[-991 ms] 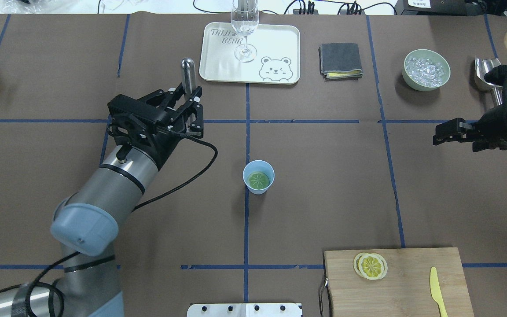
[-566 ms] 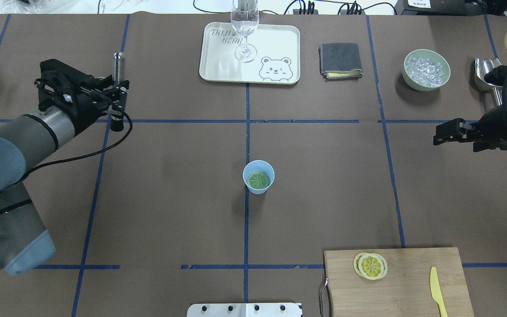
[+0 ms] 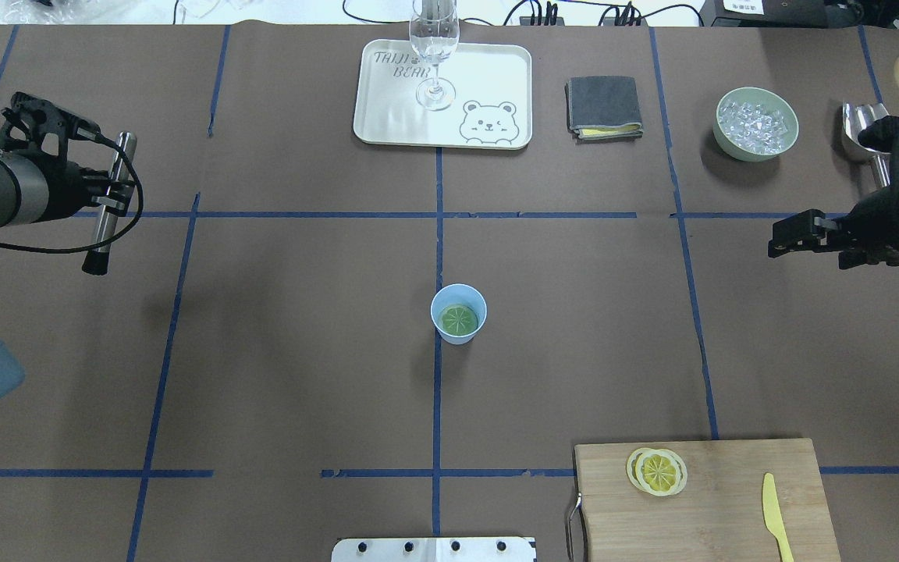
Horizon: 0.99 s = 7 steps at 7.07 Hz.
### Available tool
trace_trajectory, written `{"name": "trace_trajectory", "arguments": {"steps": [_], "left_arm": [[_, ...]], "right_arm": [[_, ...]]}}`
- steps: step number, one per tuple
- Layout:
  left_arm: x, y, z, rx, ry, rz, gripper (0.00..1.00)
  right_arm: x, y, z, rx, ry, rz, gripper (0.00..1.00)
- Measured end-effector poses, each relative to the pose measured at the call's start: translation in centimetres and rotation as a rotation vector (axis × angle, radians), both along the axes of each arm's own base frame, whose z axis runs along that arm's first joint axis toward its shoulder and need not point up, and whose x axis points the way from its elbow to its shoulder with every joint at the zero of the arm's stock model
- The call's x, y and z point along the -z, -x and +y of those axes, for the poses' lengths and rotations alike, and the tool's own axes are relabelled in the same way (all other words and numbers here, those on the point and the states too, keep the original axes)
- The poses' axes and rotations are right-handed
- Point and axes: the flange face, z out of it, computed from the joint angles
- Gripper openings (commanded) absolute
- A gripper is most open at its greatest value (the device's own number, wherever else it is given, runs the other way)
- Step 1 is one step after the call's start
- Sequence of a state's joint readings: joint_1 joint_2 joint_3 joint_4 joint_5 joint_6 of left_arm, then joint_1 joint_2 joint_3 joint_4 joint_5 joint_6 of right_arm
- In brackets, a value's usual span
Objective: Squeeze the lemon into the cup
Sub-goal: 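Lift the steel rod out of the cup and carry it back with the left gripper, then lower the steel rod to its spot and release it with the left gripper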
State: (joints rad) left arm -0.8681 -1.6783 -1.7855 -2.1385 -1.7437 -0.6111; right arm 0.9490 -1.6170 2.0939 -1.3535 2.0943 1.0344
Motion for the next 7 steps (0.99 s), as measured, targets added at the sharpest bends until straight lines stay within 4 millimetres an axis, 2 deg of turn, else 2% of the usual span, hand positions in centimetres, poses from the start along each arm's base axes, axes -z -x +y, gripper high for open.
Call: {"name": "trace_trajectory", "arguments": {"steps": [1,2,4,7], "left_arm": [[-1.8,0.9,-0.4,-0.03,0.14,-0.021,0.0],[-3.6,0.8,-0.5,-0.029,0.269,-0.026,0.0],[-6.8,-1.3,-1.2,-0.014,0.523,0.016,0.0],[-9.3,-2.4,-1.8,-0.017,0.619,0.006,0.0]], "right_arm": [[0.0,0.0,0.0,0.001,0.0,0.0,1.0],[-0.1,0.0,0.0,0.0,0.001,0.0,1.0],[-0.3,-0.1,0.1,0.002,0.004,0.004,1.0],[-0.2,-0.1,0.2,0.002,0.001,0.002,1.0]]}}
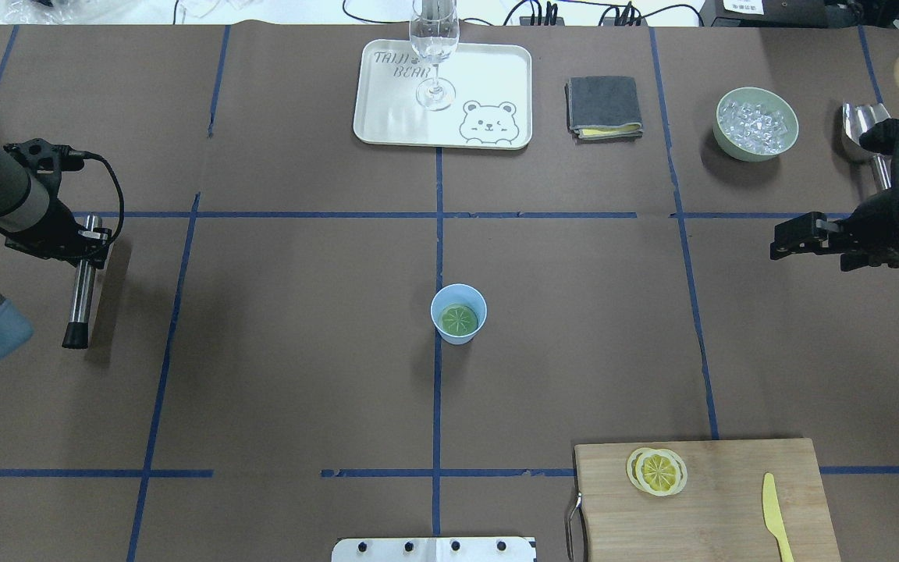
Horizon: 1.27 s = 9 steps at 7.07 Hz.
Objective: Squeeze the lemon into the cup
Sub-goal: 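Lower the steel rod to its spot and release it with the left gripper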
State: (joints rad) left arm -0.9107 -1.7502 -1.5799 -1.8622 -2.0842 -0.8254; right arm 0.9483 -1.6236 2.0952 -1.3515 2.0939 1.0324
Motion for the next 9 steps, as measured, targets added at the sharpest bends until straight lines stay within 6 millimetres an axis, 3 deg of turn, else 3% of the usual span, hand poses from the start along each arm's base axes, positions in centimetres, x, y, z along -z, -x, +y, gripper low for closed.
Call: {"name": "trace_trajectory", "arguments": {"steps": [9], "left_arm": [[0.7,-1.2,-0.7,-0.078,-0.029,-0.007,0.0]], "right_arm": [[0.2,-0.1,0.1,-0.004,0.001,-0.003,1.0]]}}
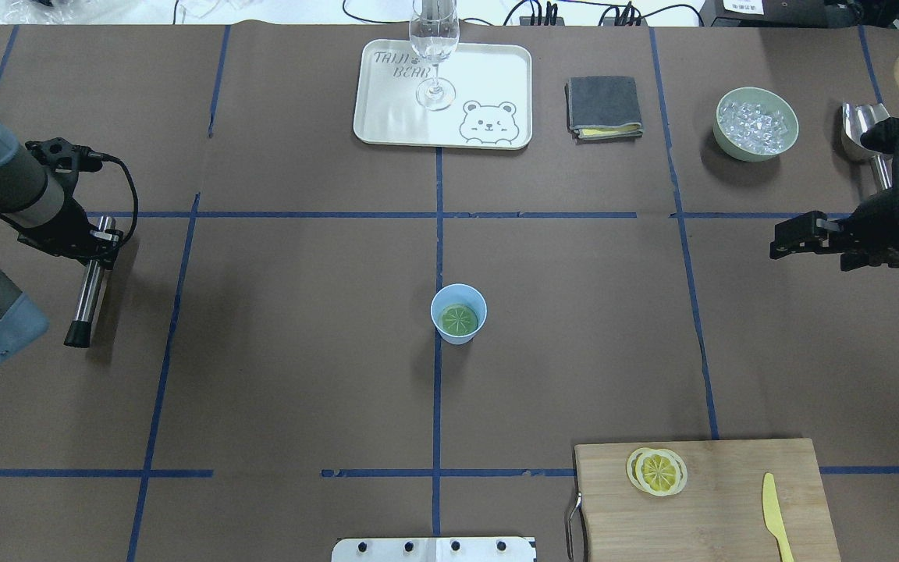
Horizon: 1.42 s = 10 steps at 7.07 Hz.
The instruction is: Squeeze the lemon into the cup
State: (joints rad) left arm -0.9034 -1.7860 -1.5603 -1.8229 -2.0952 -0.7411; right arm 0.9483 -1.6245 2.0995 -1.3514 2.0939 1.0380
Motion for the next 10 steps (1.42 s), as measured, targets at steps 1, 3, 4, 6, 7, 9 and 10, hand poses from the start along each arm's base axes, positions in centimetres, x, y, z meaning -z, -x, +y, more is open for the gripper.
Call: {"name": "trace_trajectory", "arguments": {"steps": [1,3,4,6,7,9,10], "left_arm": [[-0.3,-0.1,0.0,-0.001,0.004,-0.003,0.0],[-0.8,-0.5,-0.1,-0.005,0.012,-0.009,0.23],[-0.7,-0.6,-0.2,-0.007,0.012,-0.01,0.82],[-0.6,-0.8,-0.2,-0.007,0.013,-0.009,1.0],[-0.5,-0.8,-0.2,-0.007,0.012,-0.008,1.0],[0.3,-0.7,-0.1,-0.006,-0.001,0.001,1.0],[1.7,-0.2,0.0,-0.002,-0.022,0.017,1.0]], "right_arm": [[0.0,0.0,0.0,0.0,0.0,0.0,1.0],[0.0,0.0,0.0,0.0,0.001,0.0,1.0],[0.0,0.0,0.0,-0.001,0.001,0.0,1.0],[0.0,0.0,0.0,-0.001,0.0,0.0,1.0],[0.0,-0.1,0.0,-0.001,0.0,0.0,1.0],[0.0,0.0,0.0,-0.001,0.0,0.0,1.0],[0.0,0.0,0.0,-0.001,0.0,0.0,1.0]]}}
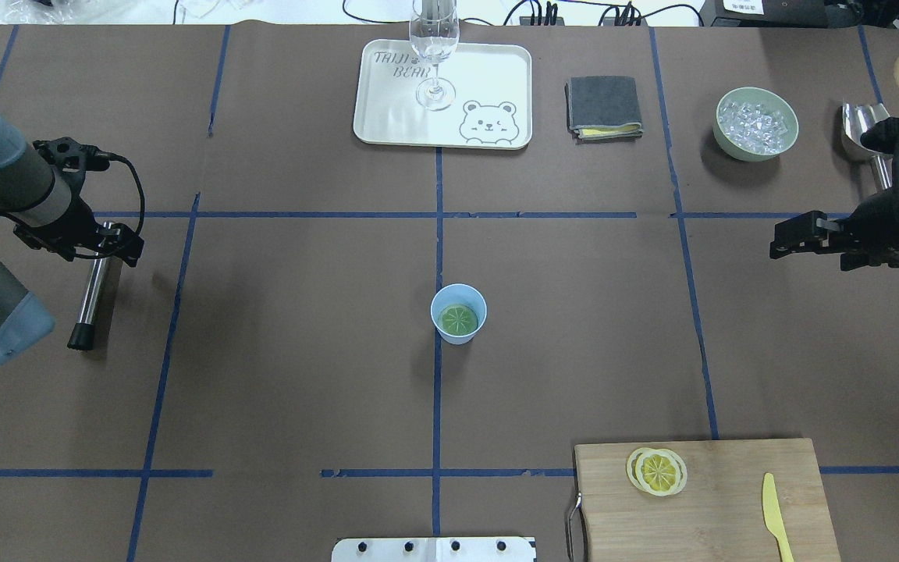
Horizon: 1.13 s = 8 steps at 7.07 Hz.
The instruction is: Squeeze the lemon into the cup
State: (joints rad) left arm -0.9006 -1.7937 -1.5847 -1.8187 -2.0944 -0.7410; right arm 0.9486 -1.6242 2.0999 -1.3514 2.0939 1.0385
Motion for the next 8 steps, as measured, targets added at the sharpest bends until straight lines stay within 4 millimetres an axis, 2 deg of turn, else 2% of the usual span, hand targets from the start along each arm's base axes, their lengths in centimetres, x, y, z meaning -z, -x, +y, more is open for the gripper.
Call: {"name": "trace_trajectory", "arguments": {"steps": [1,2,3,4,5,6,8], "left_arm": [[2.3,1.2,0.0,0.015,-0.031,0.023,1.0],[5.1,3.9,-0.5,0.038,-0.071,0.042,1.0],[7.6,8.7,-1.4,0.042,-0.131,0.057,1.0],[8.2,14.5,-2.2,0.022,-0.192,0.065,1.0],[6.9,20.7,-2.2,0.003,-0.245,0.059,1.0],[4.5,26.7,-1.7,-0.008,-0.289,0.035,1.0],[-2.0,36.7,0.1,-0.02,-0.291,-0.01,1.0]], "right_arm": [[0.1,0.0,0.0,0.0,-0.002,-0.001,1.0],[0.1,-0.2,-0.2,-0.001,-0.005,-0.003,1.0],[0.0,-1.0,-0.5,0.001,-0.012,-0.004,1.0],[-0.9,-2.7,-1.3,0.017,-0.021,-0.007,1.0],[-2.7,-5.4,-2.7,0.046,-0.033,-0.01,1.0],[-5.4,-8.7,-4.2,0.074,-0.053,-0.007,1.0],[-11.8,-15.4,-5.9,0.127,-0.092,0.003,1.0]]}}
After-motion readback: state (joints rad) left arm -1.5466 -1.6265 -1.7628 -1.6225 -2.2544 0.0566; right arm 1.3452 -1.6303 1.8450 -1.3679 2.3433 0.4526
